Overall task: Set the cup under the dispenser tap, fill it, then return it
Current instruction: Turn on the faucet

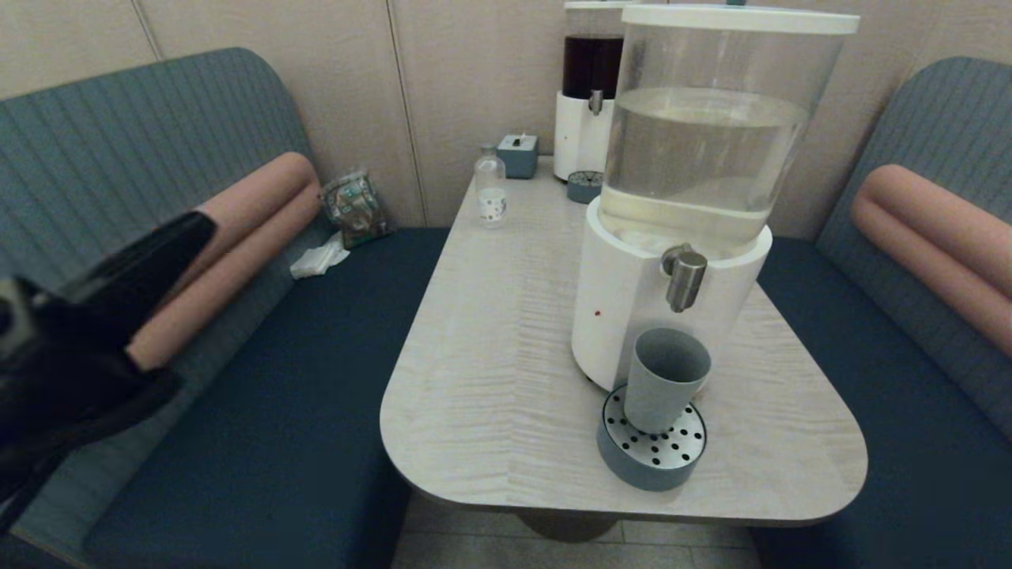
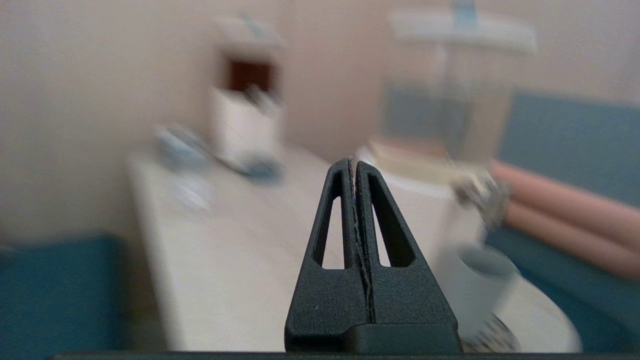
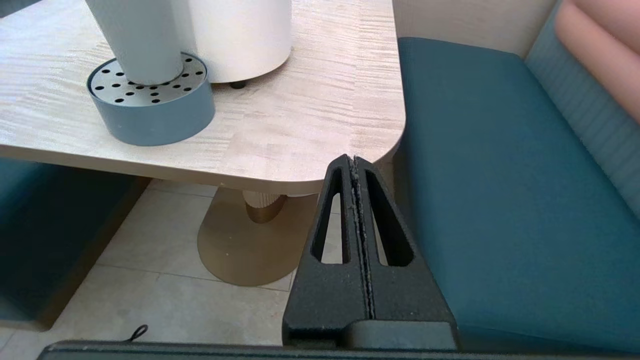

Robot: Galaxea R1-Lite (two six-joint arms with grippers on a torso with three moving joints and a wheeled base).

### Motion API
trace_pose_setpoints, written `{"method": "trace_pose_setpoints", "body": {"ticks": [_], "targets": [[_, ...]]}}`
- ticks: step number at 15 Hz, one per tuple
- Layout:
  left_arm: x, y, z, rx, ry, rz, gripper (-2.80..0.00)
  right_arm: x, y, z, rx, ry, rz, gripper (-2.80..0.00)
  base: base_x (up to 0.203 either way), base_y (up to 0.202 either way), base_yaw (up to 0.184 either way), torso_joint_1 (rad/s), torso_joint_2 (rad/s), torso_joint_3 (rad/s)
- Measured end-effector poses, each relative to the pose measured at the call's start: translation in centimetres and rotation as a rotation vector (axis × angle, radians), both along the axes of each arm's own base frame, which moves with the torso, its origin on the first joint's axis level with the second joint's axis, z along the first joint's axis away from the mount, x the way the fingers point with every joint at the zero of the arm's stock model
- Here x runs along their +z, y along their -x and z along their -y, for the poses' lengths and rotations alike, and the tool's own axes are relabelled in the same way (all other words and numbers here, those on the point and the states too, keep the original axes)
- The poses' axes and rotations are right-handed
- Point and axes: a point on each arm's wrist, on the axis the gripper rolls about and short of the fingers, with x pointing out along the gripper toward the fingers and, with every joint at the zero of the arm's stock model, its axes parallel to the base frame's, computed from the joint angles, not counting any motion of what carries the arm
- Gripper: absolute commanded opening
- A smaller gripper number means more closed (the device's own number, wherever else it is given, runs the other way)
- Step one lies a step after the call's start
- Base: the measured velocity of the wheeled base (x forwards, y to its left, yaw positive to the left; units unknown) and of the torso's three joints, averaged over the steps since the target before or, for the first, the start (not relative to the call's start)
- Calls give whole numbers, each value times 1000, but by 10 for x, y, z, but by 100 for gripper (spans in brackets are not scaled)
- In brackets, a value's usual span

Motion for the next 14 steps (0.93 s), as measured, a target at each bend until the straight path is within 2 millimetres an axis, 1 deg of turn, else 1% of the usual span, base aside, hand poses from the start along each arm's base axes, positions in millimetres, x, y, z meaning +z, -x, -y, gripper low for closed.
{"method": "trace_pose_setpoints", "body": {"ticks": [2,4,6,7,8,9,11,12,14], "targets": [[-3,44,-15,78,14,73,-280,0,0,0,2,0,0,-280,0,0,0,0,0,0],[-12,84,-21,116,13,125,-280,0,0,0,1,0,0,-280,0,0,0,0,0,0],[-24,121,-23,128,5,162,-280,0,0,0,2,0,0,-280,0,0,0,0,0,0],[-33,138,-23,135,-10,168,-280,0,0,0,2,-1,0,-280,0,0,0,0,0,0],[-45,150,-23,158,-37,150,-280,0,0,0,2,0,0,-280,0,0,0,0,0,0],[-60,156,-23,187,-76,97,-280,0,0,0,1,0,0,-280,0,0,0,0,0,0],[-101,155,-23,248,-169,-101,-280,0,0,0,1,0,0,-280,0,0,0,0,0,0],[-117,154,-24,289,-202,-207,-280,0,0,0,2,0,0,-280,0,0,0,0,0,0],[-134,156,-27,402,-192,-403,-280,0,0,0,1,0,0,-280,0,0,0,0,0,0]]}}
